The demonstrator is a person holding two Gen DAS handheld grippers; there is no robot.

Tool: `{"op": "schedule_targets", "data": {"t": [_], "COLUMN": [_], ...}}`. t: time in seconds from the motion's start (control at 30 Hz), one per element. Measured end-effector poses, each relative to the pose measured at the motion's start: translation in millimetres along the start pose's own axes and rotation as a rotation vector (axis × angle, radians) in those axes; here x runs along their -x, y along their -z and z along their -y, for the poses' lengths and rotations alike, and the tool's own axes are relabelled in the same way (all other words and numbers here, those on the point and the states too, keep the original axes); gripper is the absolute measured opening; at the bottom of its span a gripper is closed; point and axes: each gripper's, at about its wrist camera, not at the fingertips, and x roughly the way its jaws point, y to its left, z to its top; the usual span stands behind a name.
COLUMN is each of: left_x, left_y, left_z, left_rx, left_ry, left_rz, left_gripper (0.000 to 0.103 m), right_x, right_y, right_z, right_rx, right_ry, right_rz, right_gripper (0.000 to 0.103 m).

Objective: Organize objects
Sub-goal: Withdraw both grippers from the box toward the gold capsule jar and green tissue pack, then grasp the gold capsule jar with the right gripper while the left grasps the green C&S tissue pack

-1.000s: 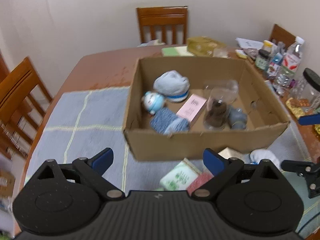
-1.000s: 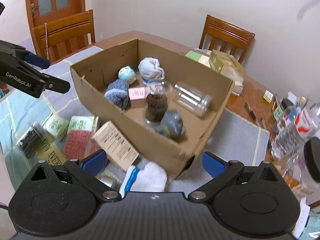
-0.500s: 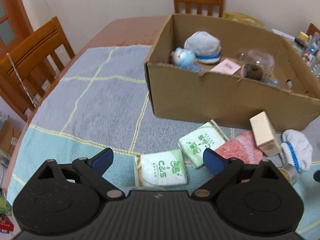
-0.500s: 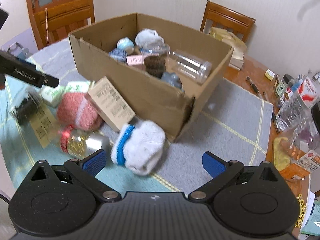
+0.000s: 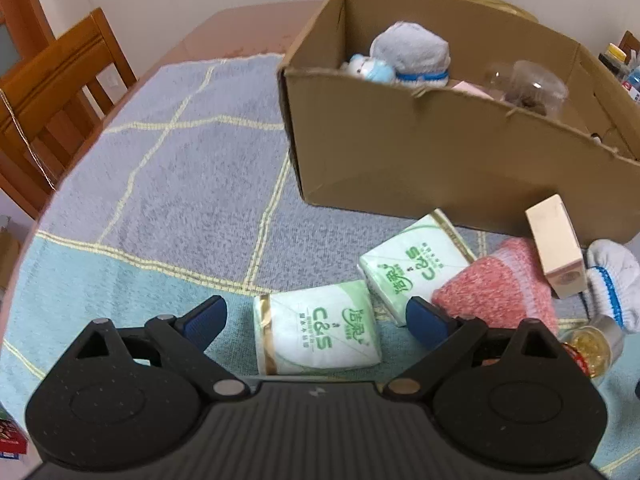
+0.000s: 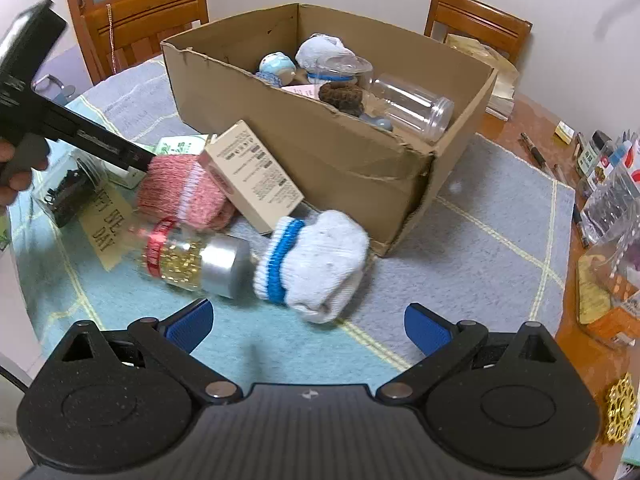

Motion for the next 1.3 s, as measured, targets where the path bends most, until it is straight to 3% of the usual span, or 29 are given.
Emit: {"op": "schedule_targets", "data": {"t": [0.43, 0.93, 1.3], "left_x": [-8, -11, -14], "left_y": [2, 5, 5], "left_z": [-23, -55, -51], "left_rx": [-0.074, -0.11, -0.113], "left_ry": [0.113, 0.115, 0.118], "left_rz": [-0.041, -0.045, -0.031], "left_gripper": [0.096, 0.096, 0.093], "right_x": [2, -26, -46], "right_y": [-9, -21, -30], "right_z": [-46, -80, -95], "right_rx": [-0.089, -0.203, -0.217], "right_ry": [0.023, 0.082, 0.101], "right_rz": [0.0, -0.045, -0.068], "right_gripper": [0.103, 0.103, 0.103]}}
